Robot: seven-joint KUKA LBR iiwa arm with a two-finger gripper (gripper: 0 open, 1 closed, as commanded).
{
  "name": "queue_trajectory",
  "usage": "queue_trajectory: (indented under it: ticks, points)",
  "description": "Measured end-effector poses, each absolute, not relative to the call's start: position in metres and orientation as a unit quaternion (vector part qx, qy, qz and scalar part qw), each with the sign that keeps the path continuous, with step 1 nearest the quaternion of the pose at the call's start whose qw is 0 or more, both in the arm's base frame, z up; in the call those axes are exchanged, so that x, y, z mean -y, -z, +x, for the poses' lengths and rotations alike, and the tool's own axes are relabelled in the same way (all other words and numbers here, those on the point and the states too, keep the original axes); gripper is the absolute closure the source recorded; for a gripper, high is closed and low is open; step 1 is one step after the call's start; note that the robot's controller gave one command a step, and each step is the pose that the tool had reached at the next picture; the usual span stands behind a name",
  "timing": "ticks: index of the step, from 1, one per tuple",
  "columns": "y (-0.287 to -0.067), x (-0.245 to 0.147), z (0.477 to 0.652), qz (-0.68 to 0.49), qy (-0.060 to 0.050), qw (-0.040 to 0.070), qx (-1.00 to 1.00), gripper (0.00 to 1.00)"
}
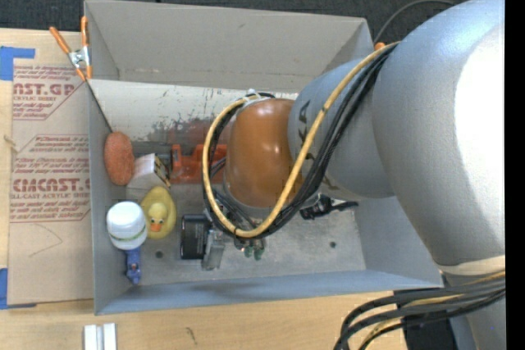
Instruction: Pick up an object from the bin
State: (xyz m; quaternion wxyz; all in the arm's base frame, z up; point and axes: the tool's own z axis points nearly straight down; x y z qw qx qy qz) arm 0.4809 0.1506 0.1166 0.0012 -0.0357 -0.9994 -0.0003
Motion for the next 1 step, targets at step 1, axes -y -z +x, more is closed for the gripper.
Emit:
queue_trajectory:
  ticks: [1]
  points:
    - [-0.1297, -0.1505, 0.4801, -0.035, 0.0, 0.002, 0.999, 1.0]
